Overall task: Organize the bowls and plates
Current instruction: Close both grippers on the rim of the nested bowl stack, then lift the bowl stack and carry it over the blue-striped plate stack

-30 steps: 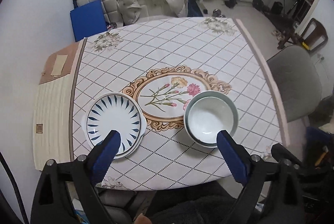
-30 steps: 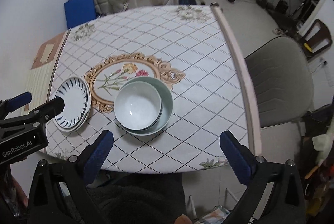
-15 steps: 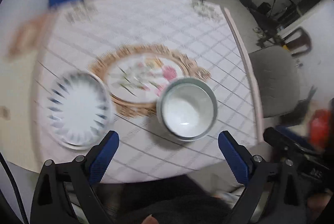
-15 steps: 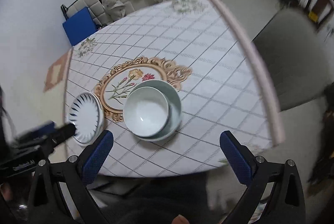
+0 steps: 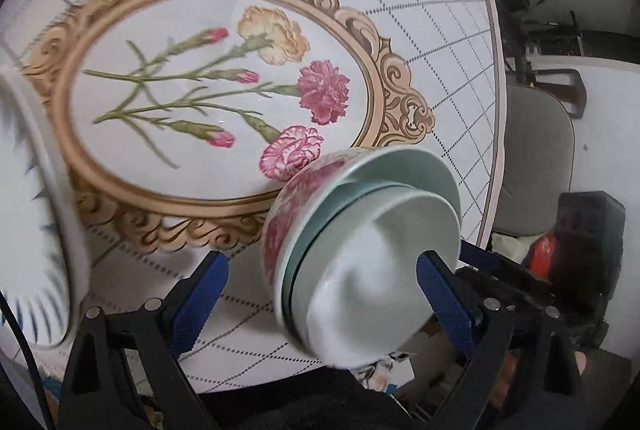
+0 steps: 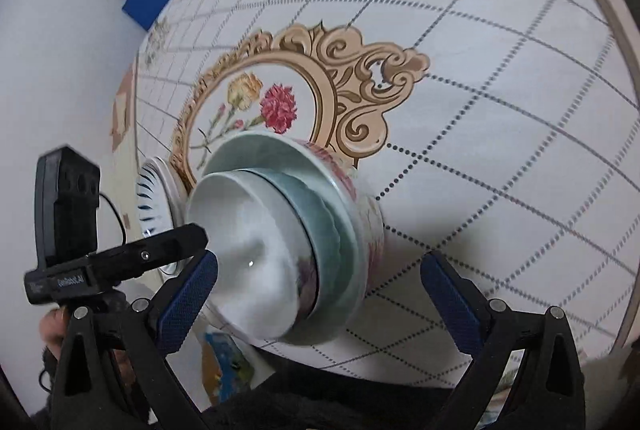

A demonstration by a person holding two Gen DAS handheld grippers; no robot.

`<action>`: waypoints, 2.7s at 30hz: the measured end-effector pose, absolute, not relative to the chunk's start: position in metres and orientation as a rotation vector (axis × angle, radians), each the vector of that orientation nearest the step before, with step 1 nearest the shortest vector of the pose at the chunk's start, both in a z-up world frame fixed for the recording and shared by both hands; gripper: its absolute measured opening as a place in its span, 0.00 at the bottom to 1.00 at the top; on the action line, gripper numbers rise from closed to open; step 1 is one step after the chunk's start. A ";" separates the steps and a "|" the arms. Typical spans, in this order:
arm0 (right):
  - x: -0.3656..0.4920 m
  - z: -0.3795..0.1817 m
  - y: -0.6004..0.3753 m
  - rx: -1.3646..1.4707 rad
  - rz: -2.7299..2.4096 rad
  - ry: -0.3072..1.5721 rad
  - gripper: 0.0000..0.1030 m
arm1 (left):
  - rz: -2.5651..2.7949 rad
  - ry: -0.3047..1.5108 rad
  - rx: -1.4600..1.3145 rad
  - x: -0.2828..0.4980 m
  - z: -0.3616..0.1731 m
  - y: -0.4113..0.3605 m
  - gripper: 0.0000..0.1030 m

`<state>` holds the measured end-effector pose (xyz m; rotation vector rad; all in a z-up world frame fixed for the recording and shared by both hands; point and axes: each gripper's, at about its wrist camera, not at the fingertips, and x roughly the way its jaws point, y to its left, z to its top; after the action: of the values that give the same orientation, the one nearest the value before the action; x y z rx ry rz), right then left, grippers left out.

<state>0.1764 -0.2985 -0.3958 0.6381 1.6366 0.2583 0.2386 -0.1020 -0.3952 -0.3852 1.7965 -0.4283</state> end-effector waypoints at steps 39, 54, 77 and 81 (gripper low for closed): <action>0.215 -0.376 -0.239 0.392 0.482 1.676 0.50 | -0.327 1.659 -0.381 0.226 -0.363 -0.069 0.57; 0.243 -0.322 -0.134 0.257 0.636 1.624 0.48 | -0.197 1.524 -0.501 0.217 -0.315 0.034 0.57; 0.256 -0.366 0.004 0.283 0.619 1.684 0.48 | -0.170 1.594 -0.481 0.240 -0.357 0.156 0.57; 0.258 -0.372 0.007 0.283 0.603 1.697 0.48 | -0.179 1.610 -0.480 0.243 -0.365 0.160 0.57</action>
<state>0.2580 0.0072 -0.3723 0.2830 1.6973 0.6028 0.2433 0.1595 -0.3649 -0.4803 1.6102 -0.1786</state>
